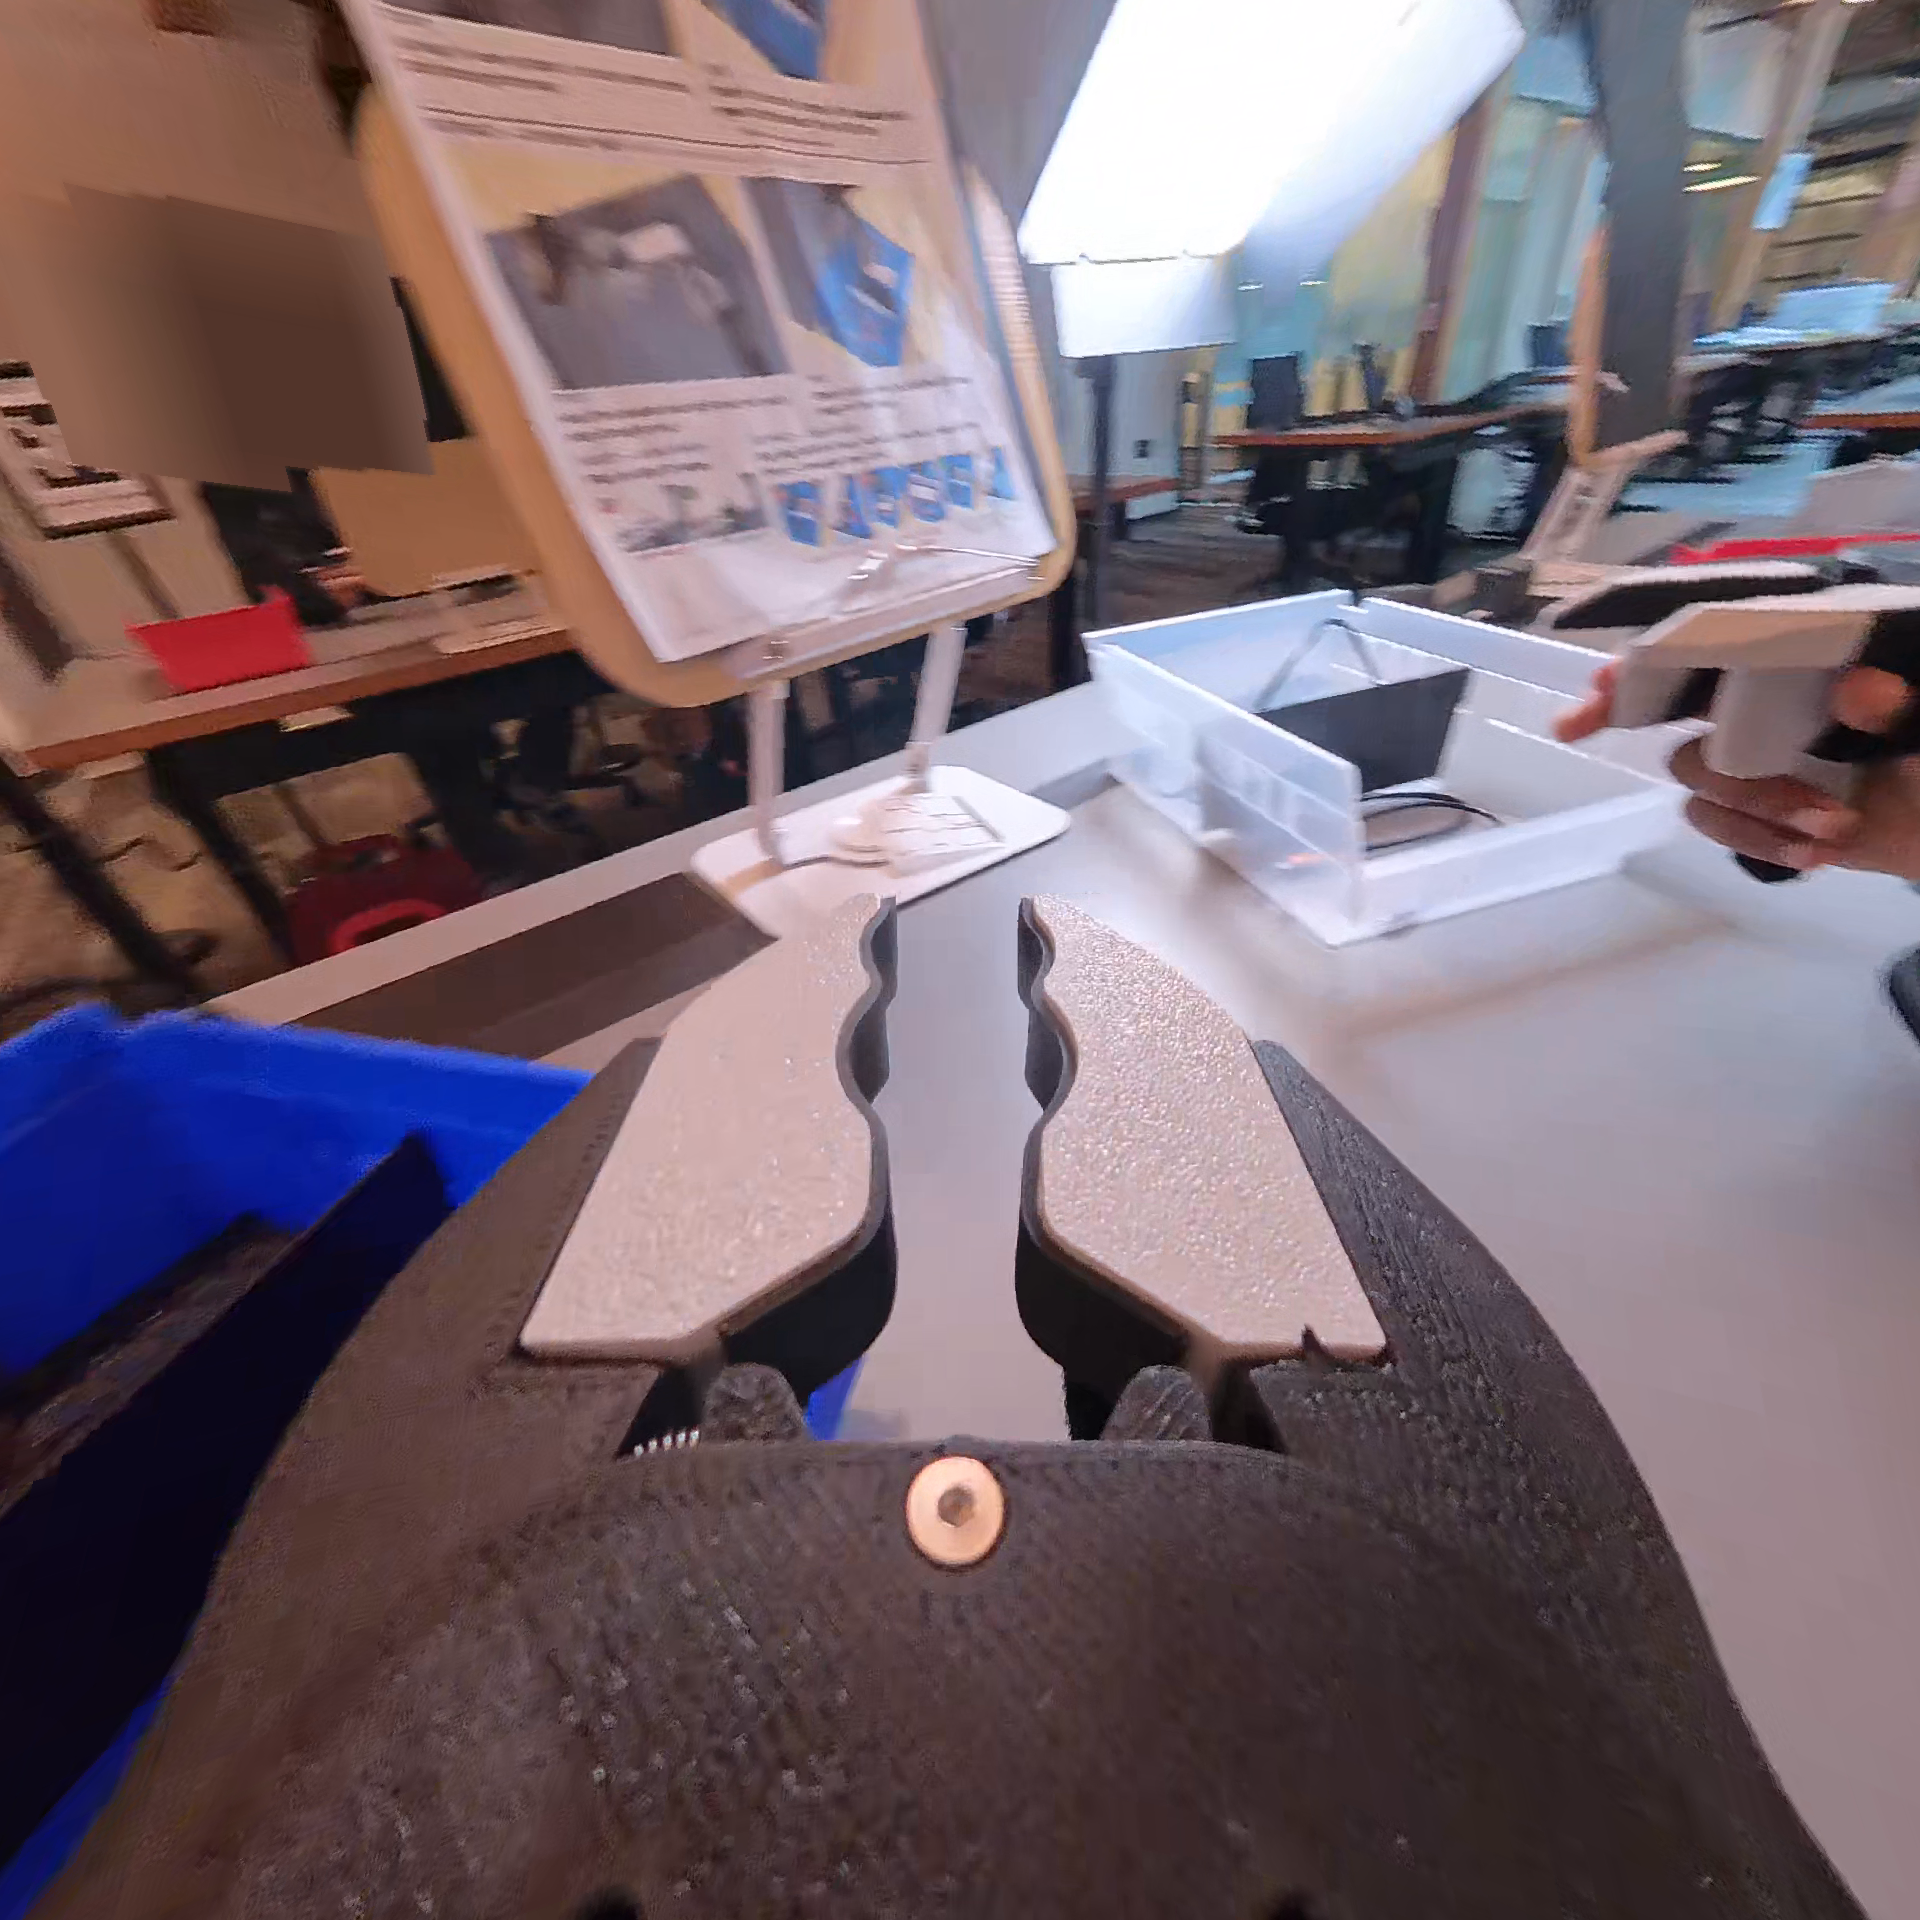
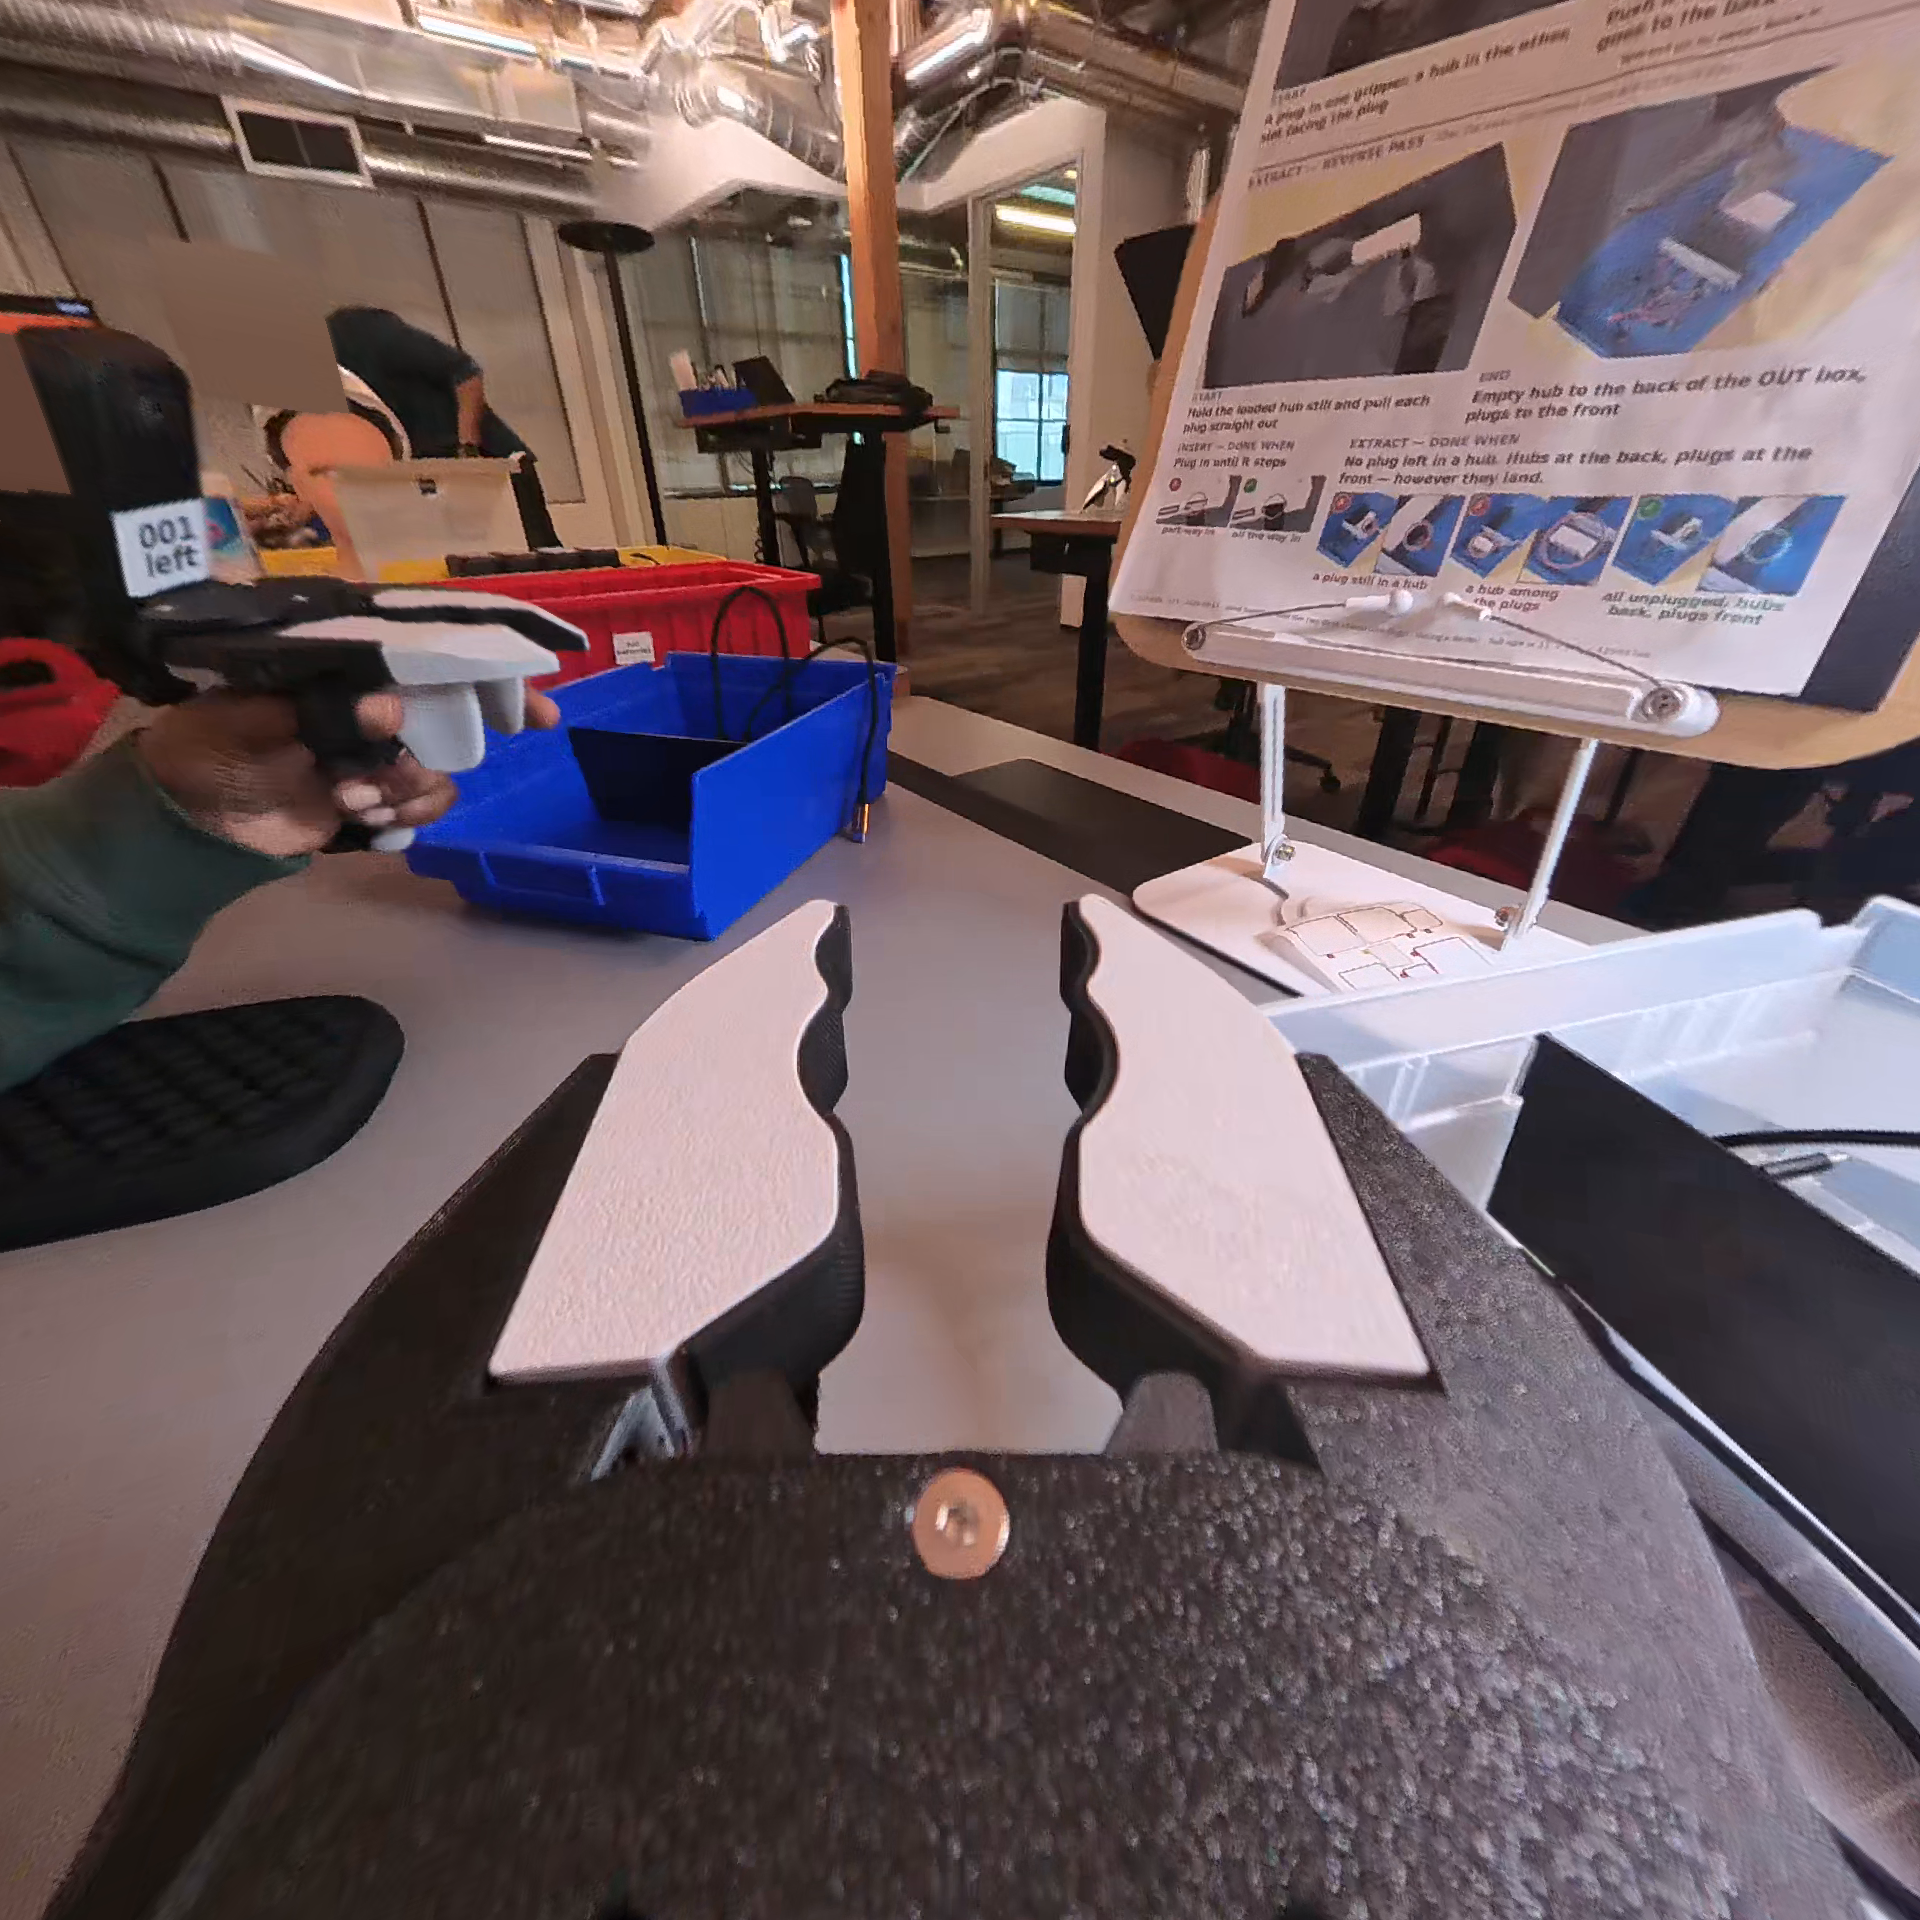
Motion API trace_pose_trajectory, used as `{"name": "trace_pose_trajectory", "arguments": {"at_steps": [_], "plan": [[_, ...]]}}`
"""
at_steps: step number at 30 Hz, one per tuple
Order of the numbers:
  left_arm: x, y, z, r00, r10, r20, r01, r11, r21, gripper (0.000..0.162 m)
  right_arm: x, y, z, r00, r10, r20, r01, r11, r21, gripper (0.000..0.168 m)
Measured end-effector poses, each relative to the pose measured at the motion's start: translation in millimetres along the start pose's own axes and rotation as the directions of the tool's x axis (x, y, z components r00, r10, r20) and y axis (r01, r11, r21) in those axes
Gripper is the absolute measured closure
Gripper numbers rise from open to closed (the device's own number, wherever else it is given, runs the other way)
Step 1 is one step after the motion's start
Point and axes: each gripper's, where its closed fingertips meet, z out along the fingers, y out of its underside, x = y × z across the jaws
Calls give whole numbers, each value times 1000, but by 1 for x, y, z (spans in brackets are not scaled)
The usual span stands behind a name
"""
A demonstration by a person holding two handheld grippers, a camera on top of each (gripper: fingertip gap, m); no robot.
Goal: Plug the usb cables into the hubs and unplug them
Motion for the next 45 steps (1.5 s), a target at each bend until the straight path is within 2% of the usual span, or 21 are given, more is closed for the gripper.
{"name": "trace_pose_trajectory", "arguments": {"at_steps": [5,8,11,16,20,23,26,28,30,34,36,39,42,45], "plan": [[-74,-2,-35,975,23,221,-3,996,-87,134,9,3,-6,998,61,1,-61,998,11,132],[-119,-4,-54,948,81,308,-13,976,-216,129,5,3,-6,999,51,16,-51,999,11,132],[-161,1,-65,932,146,331,-9,925,-381,129,0,7,-6,1000,9,19,-9,1000,-9,132],[-220,39,-53,944,176,279,49,760,-648,131,-7,15,-2,999,9,52,-7,1000,-28,135],[-259,95,-41,943,175,283,148,541,-828,122,-10,23,0,998,-8,58,11,998,-57,136],[-277,129,-43,930,150,335,251,406,-879,119,-12,28,-1,998,-30,62,35,996,-77,137],[-286,147,-40,928,146,344,271,369,-889,122,-11,31,-1,997,-56,61,61,994,-92,139],[-295,151,-39,918,175,355,271,376,-886,131,-10,36,0,996,-48,69,56,993,-108,141],[-293,150,-33,926,148,348,263,412,-872,156,-10,41,1,996,-33,78,43,991,-127,141],[-292,149,-33,929,162,334,242,419,-875,157,-11,45,2,995,-32,89,45,988,-148,142],[-291,142,-29,928,170,331,219,469,-855,157,-12,47,2,995,-34,94,49,987,-156,142],[-290,113,-22,922,156,355,202,587,-784,157,-13,48,2,994,-40,98,55,985,-163,142],[-287,77,-21,913,230,337,117,642,-757,158,-15,50,3,994,-37,104,54,984,-167,143],[-273,23,-20,896,313,314,0,709,-705,158,-17,49,3,993,-45,110,63,985,-162,143]]}}
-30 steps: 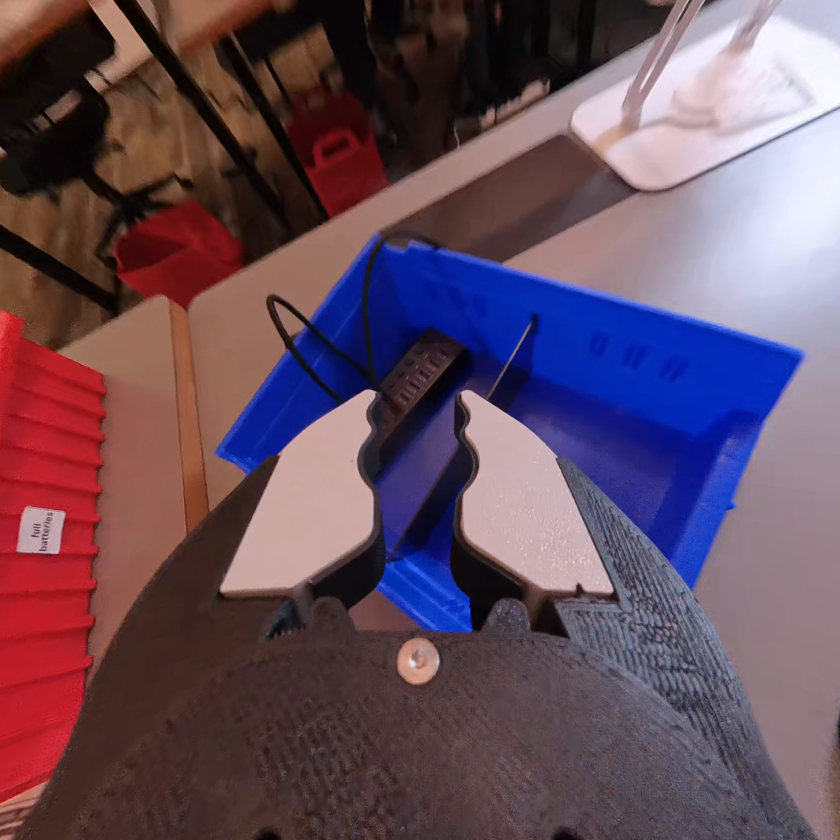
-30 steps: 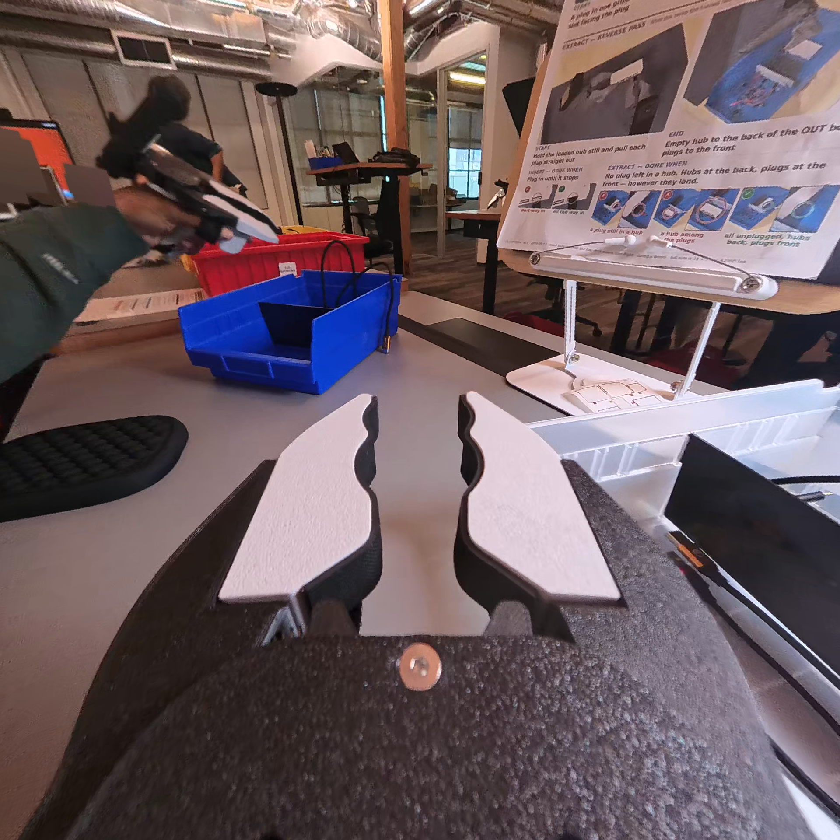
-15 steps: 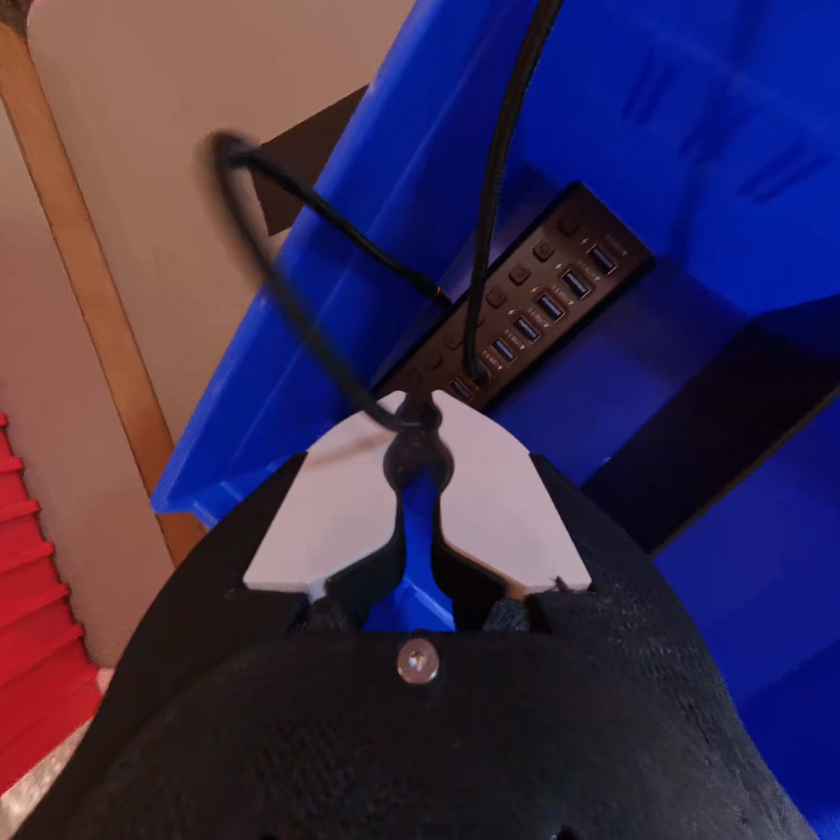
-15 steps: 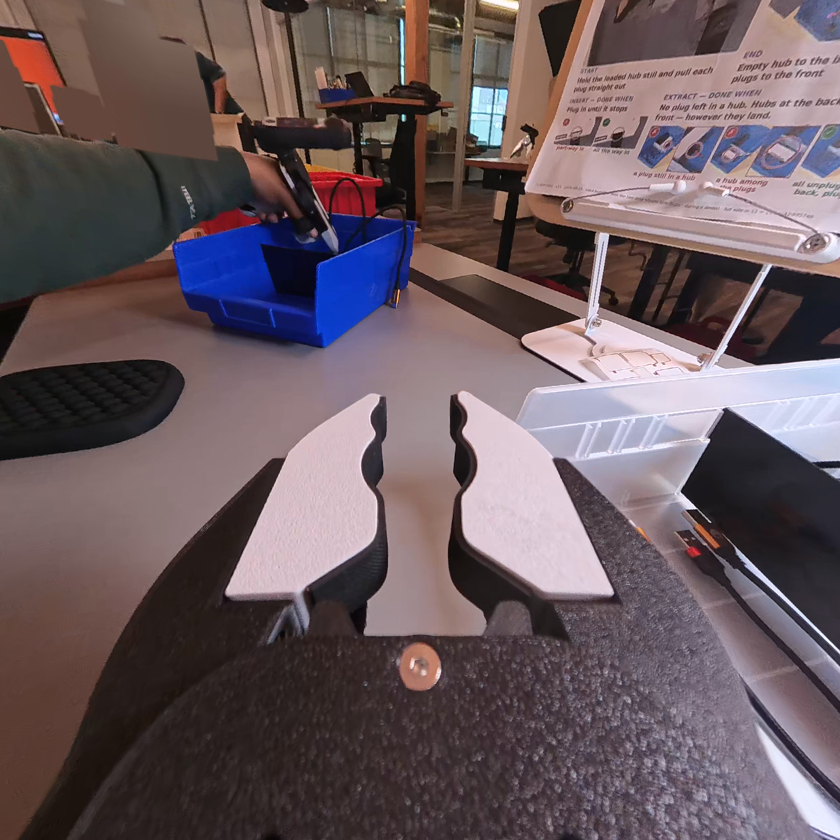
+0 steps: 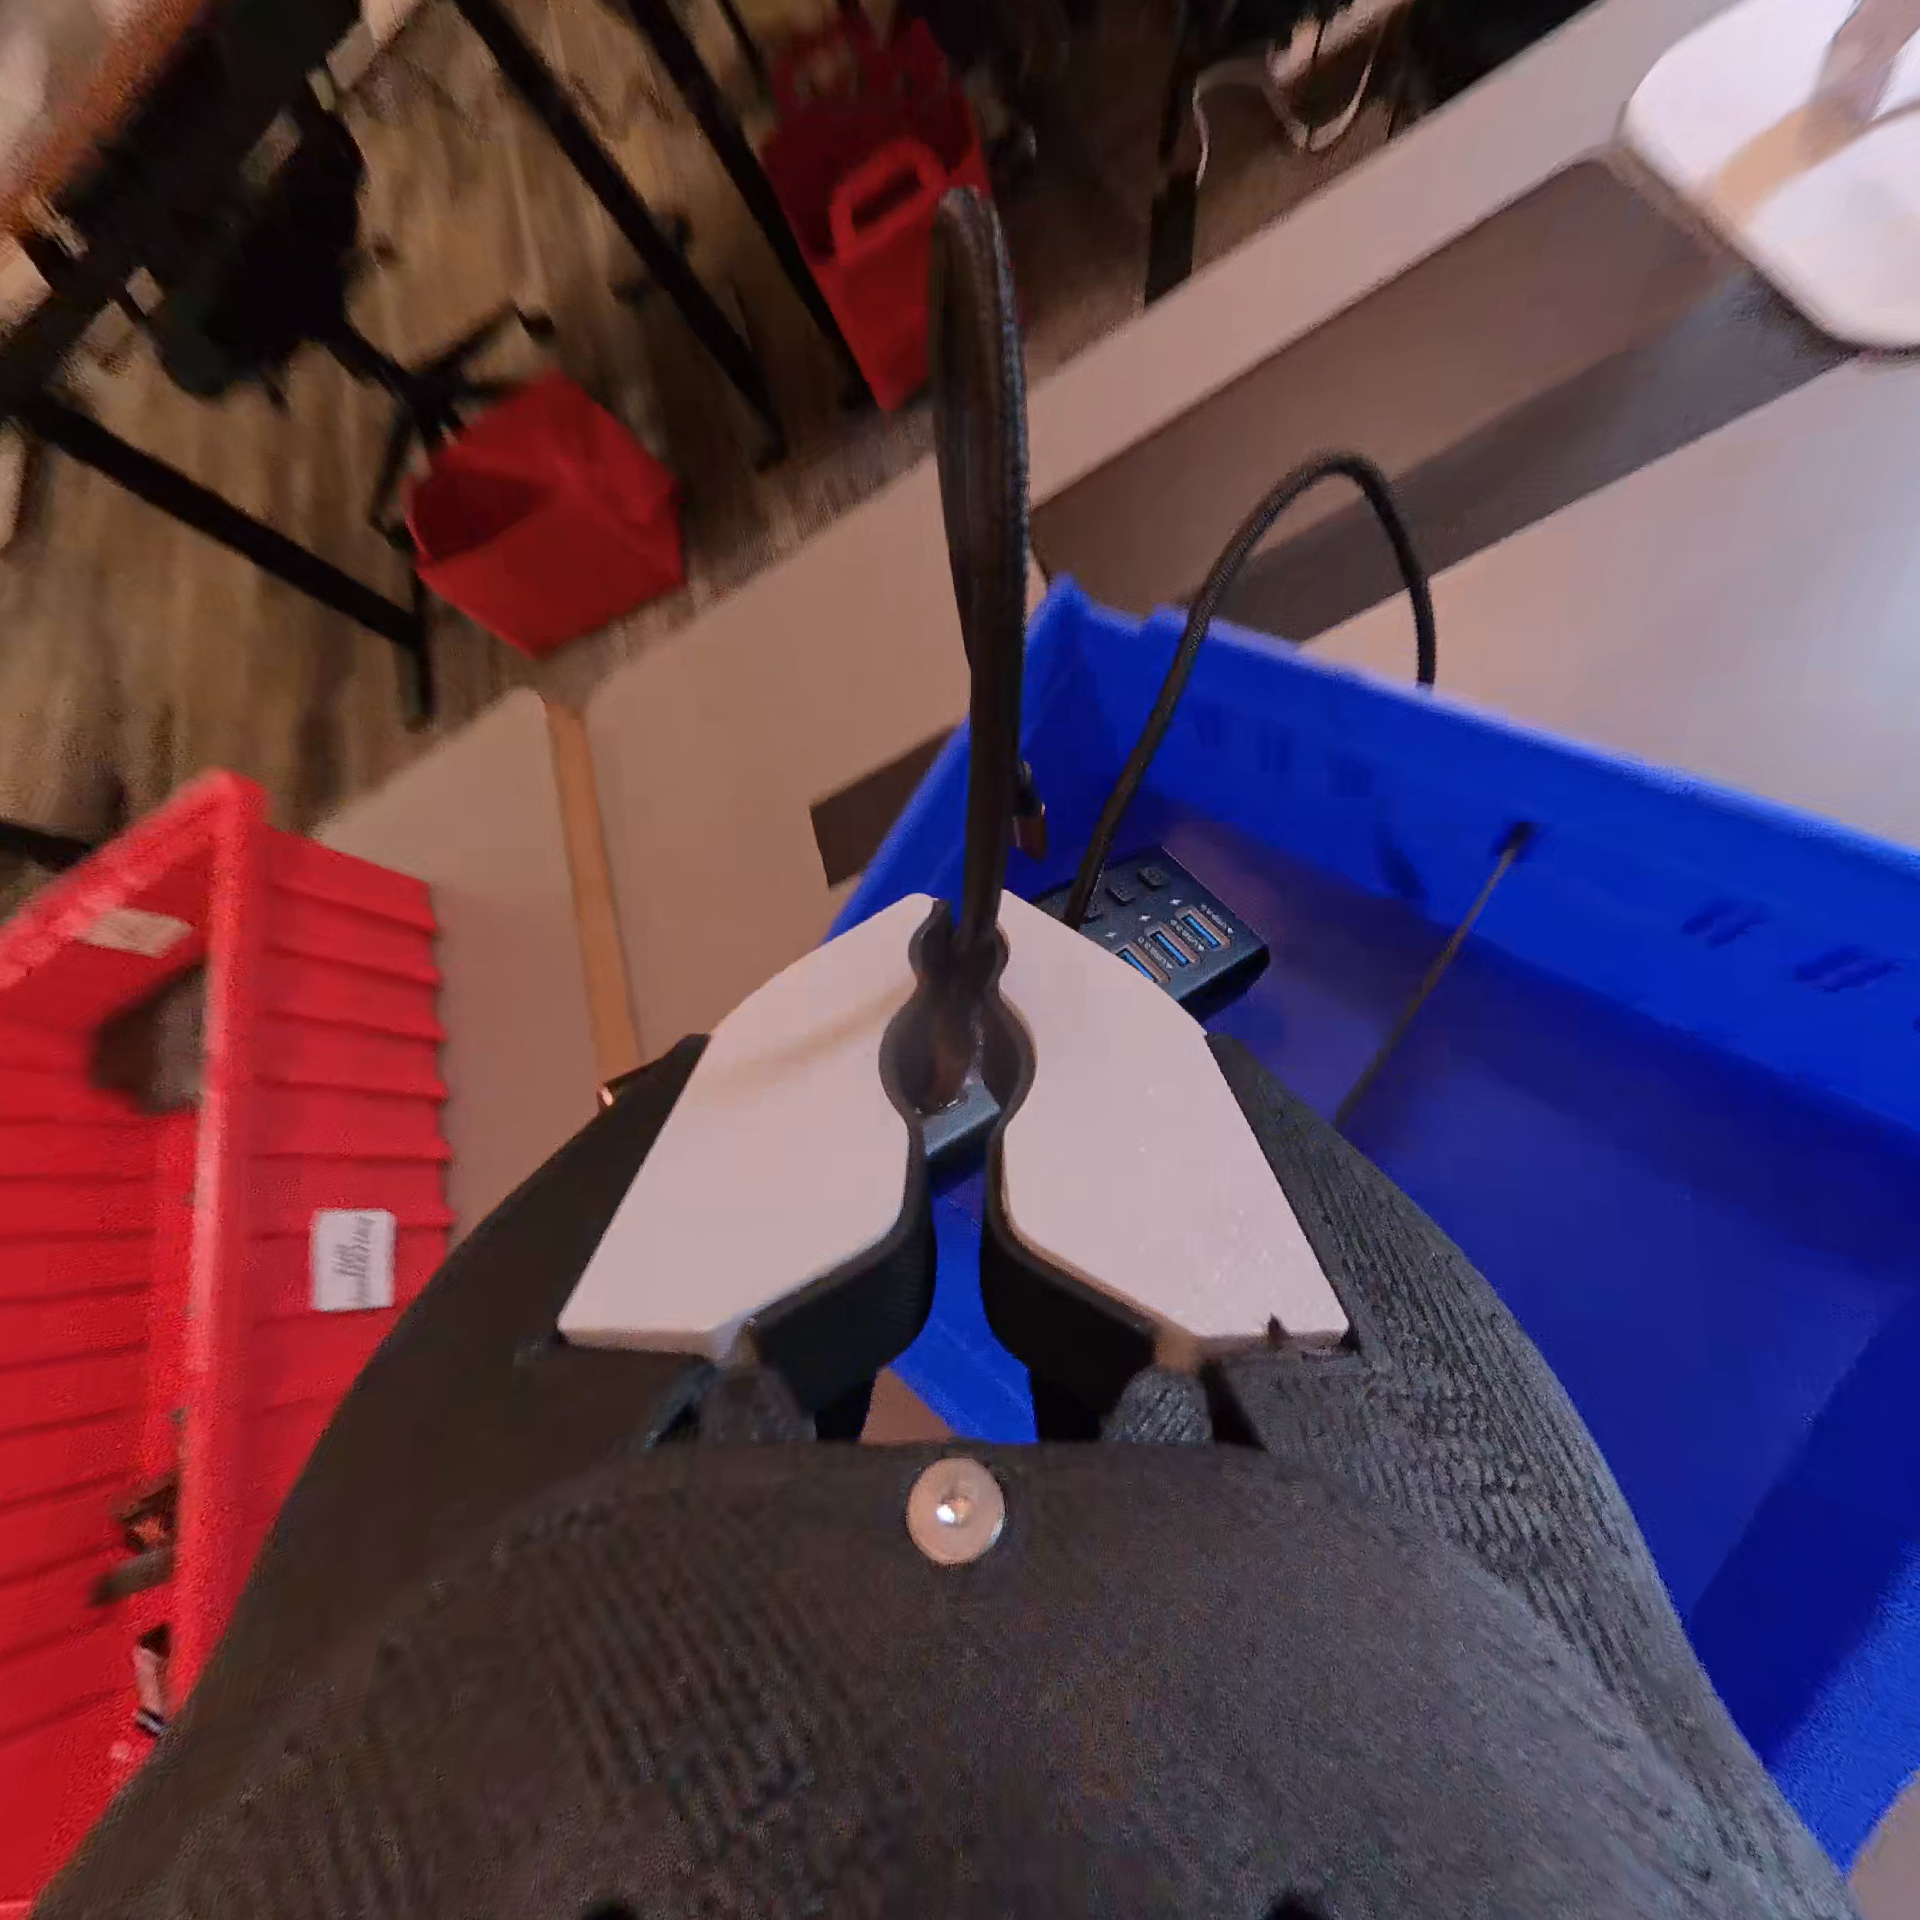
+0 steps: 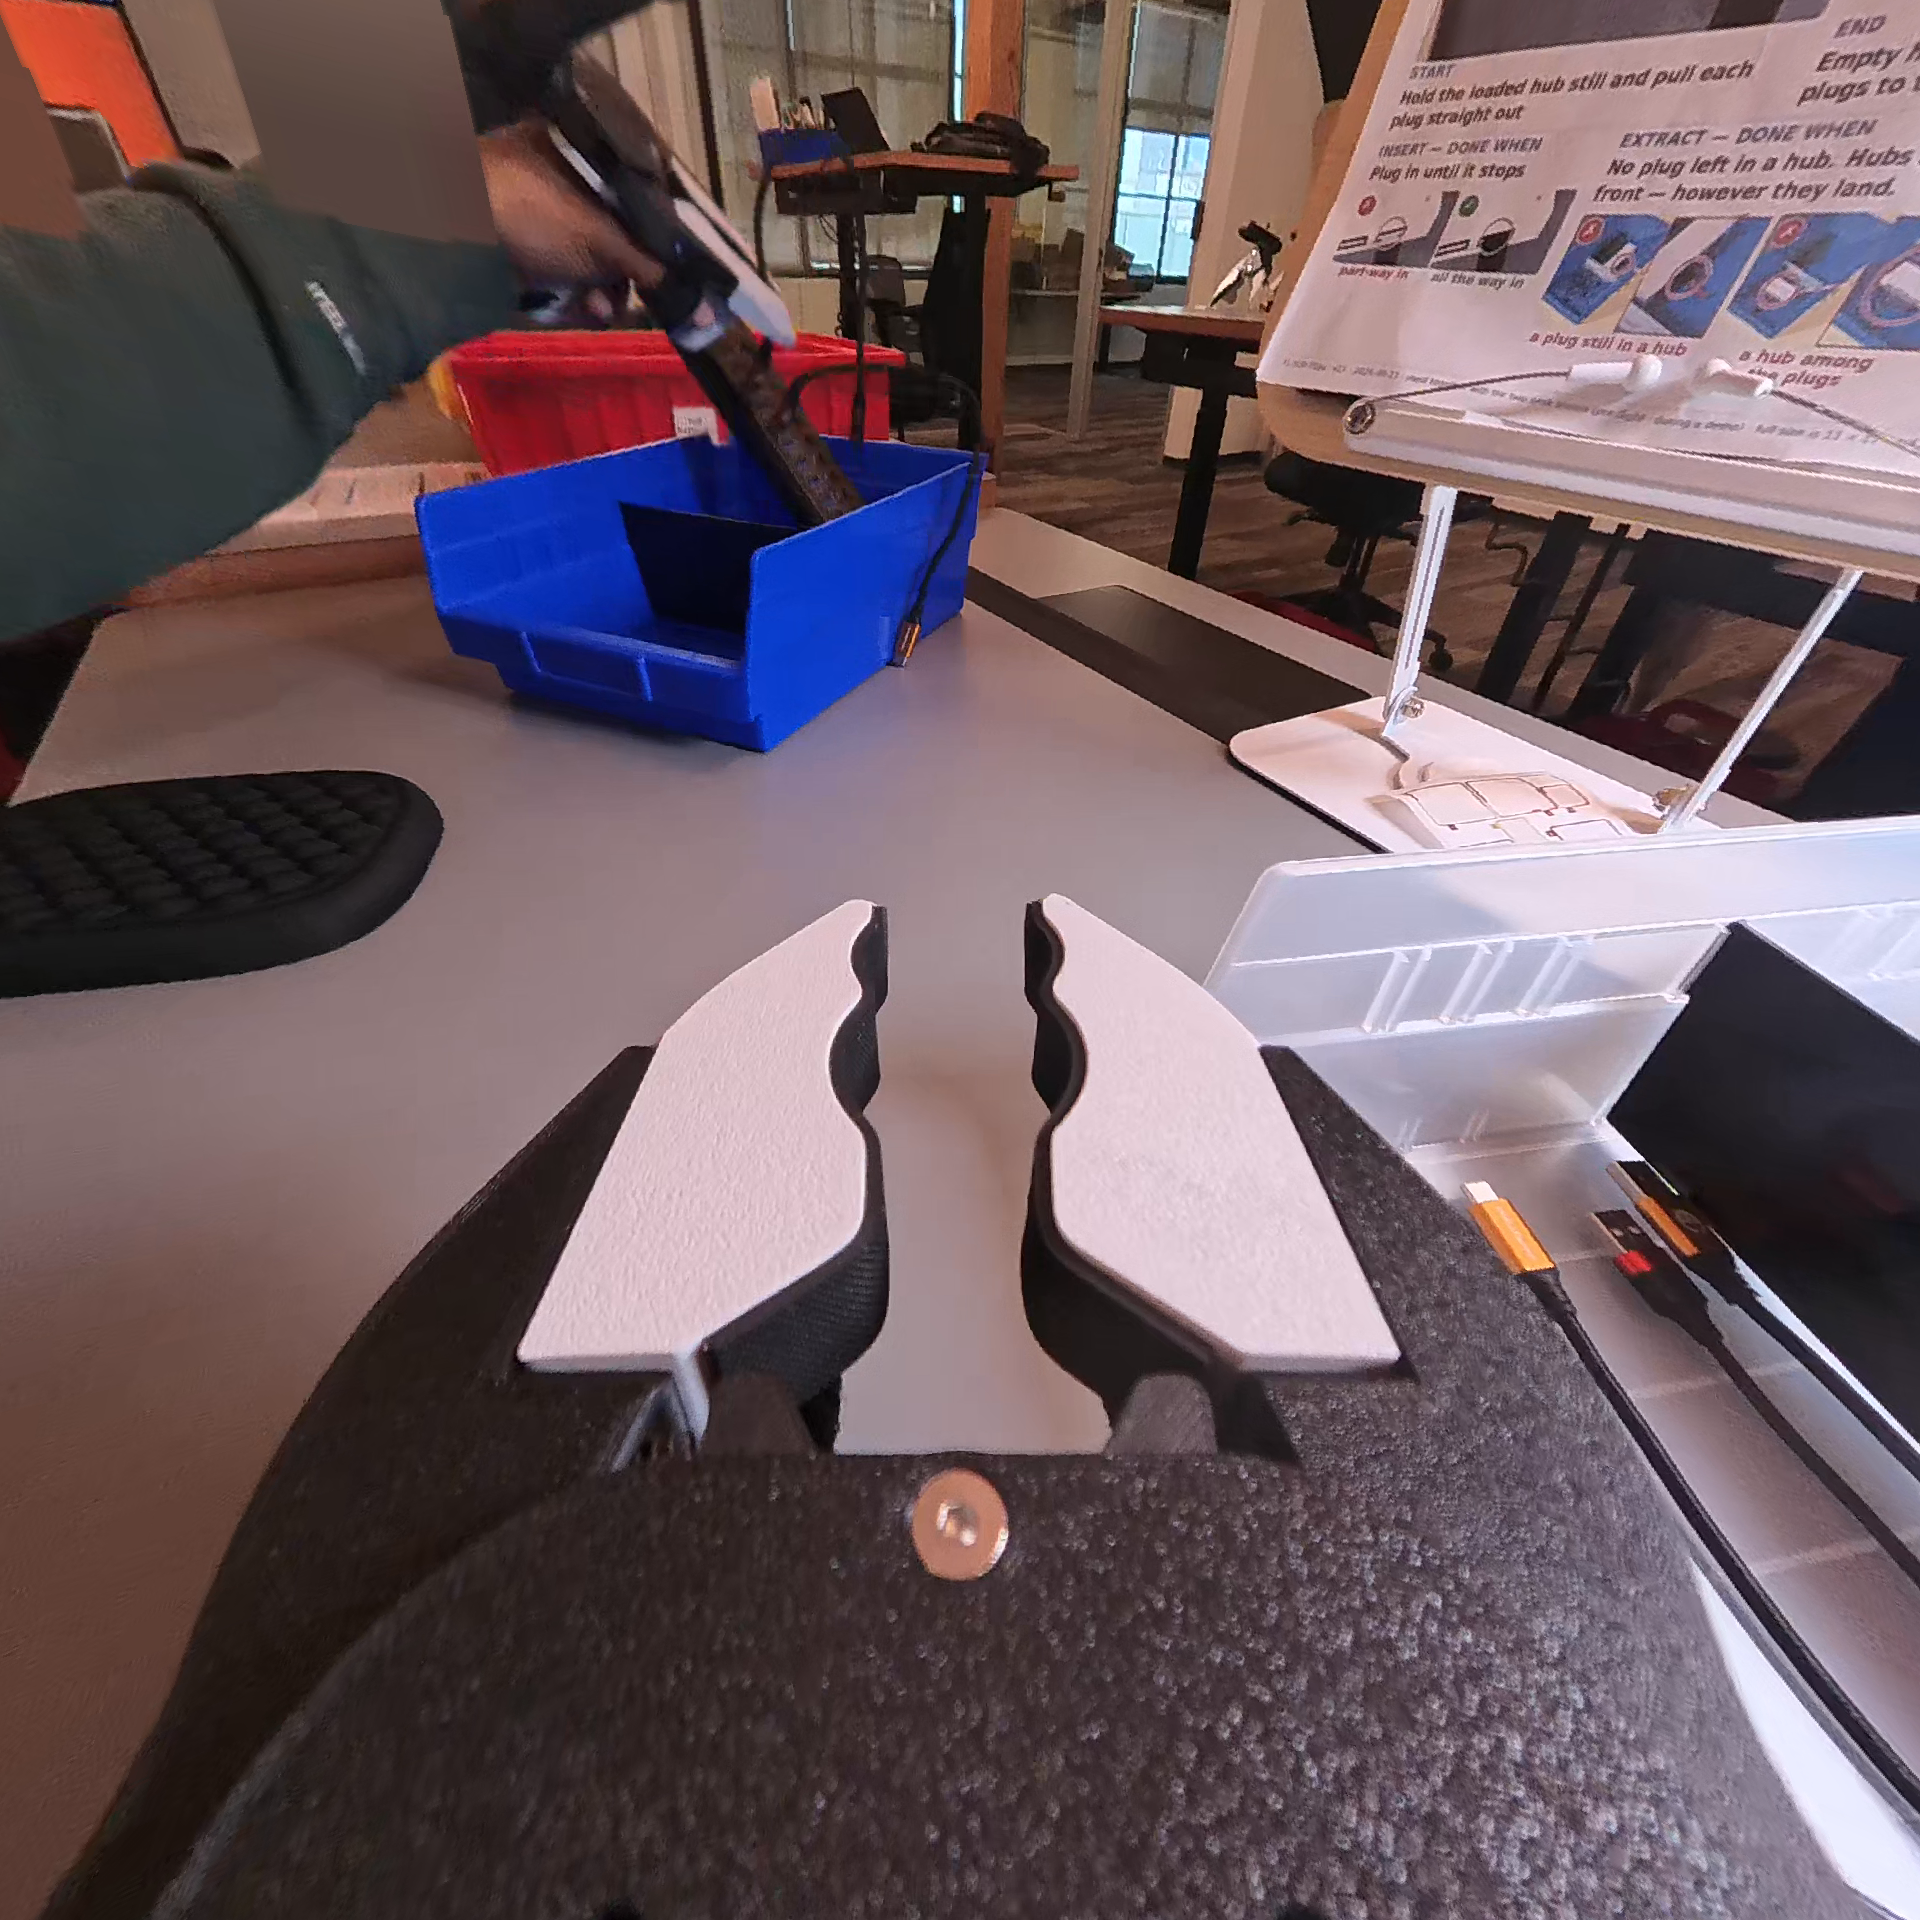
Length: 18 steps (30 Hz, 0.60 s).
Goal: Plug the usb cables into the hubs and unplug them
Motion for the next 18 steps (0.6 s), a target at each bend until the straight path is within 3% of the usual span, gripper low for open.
{"name": "trace_pose_trajectory", "arguments": {"at_steps": [5,10,15,18], "plan": [[31,-75,-86,988,150,27,-152,960,235,158,-5,-4,2,1000,-1,21,0,1000,18,143],[131,-135,-159,951,284,-125,-193,856,479,158,-30,-19,10,980,126,153,-134,990,44,134],[268,-148,-184,827,438,-352,-168,791,588,158,-82,-33,22,938,165,306,-187,981,44,98],[338,-144,-188,725,511,-462,-127,758,640,158,-91,-49,6,793,304,529,-371,928,23,92]]}}
